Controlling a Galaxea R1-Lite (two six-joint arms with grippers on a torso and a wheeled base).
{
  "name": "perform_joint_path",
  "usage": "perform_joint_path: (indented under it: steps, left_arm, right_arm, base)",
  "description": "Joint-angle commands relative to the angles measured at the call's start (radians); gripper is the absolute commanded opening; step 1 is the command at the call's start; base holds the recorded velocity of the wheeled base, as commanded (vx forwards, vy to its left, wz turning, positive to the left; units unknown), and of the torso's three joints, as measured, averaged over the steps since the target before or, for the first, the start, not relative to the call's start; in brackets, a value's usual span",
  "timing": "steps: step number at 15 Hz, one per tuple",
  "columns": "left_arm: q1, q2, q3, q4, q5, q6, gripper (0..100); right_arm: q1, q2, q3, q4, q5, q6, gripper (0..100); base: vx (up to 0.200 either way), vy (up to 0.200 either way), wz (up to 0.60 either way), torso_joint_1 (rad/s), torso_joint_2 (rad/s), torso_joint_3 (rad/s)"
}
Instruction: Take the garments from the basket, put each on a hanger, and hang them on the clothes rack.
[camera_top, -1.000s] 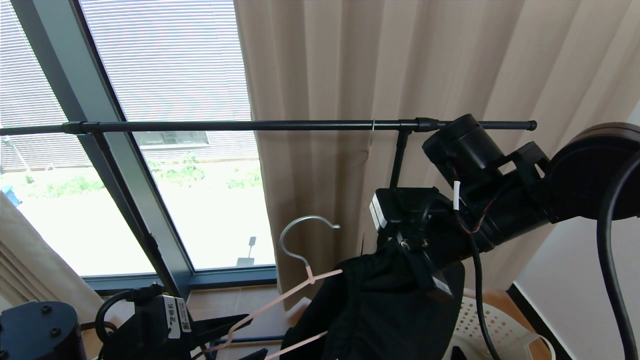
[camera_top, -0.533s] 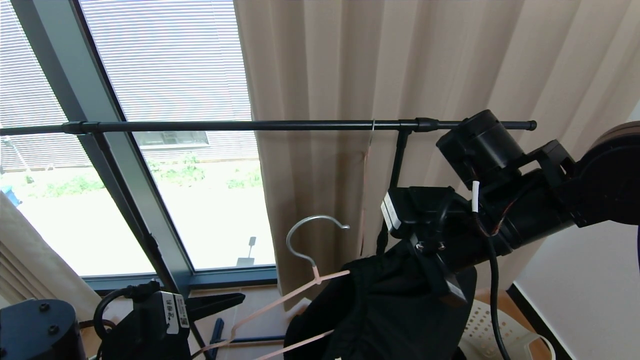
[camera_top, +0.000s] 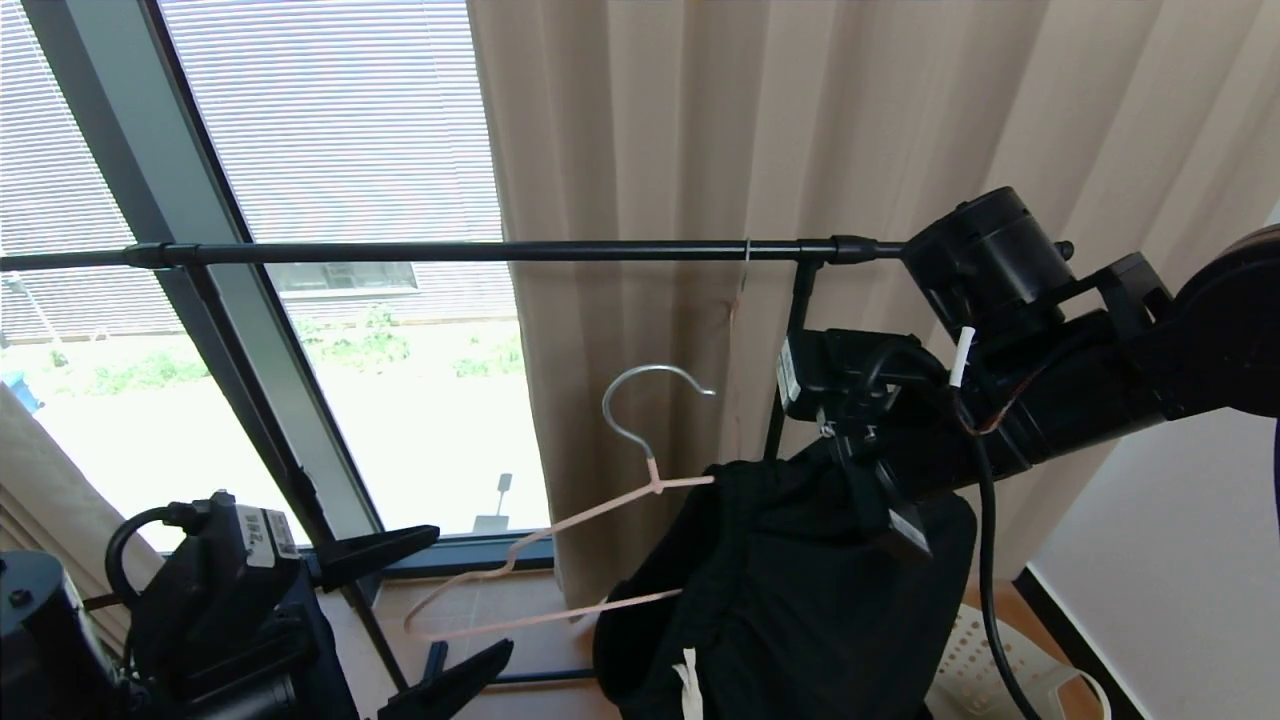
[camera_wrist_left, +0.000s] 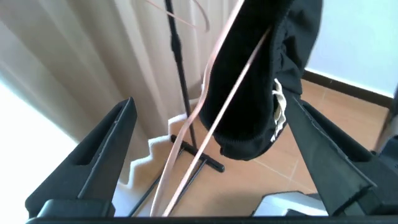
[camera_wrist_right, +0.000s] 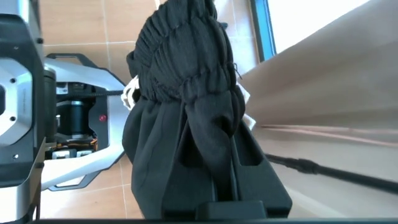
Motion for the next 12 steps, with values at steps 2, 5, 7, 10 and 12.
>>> perform_joint_path:
  steps: [2, 5, 7, 10, 12]
  left_arm:
    - [0.124, -0.071, -0.033, 0.01, -0.061, -0.128, 100]
    - [0.14, -0.06, -0.034, 0.121, -0.055, -0.194, 100]
    - [0.131, -0.06, -0.039, 0.277, -0.015, -0.196, 100]
    - [0.029, -0.045, -0.131, 0.517, 0.082, -0.335, 100]
    - [-0.049, 0.001, -0.218, 0.644, 0.178, -0.455, 100]
  right_arm:
    - [-0.004, -0.001, -0.028, -0.001, -0.111, 0.073, 0]
    - [0.004, -0.004, -0.028, -0.055, -0.213, 0.148, 0]
    - [0.021, -0.015, -0.024, -0.089, -0.248, 0.157, 0]
    - [0.036, -0.028, -0.003, -0.13, -0.294, 0.159, 0]
    - [0.041, -0.039, 0.026, -0.181, -0.302, 0.159, 0]
  base:
    - [0.0, 0.0, 0.0, 0.0, 0.0, 0.0]
    - [0.0, 0.0, 0.0, 0.0, 0.0, 0.0]
    - [0.0, 0.0, 0.0, 0.0, 0.0, 0.0]
    - [0.0, 0.0, 0.0, 0.0, 0.0, 0.0]
    - [0.0, 0.0, 0.0, 0.0, 0.0, 0.0]
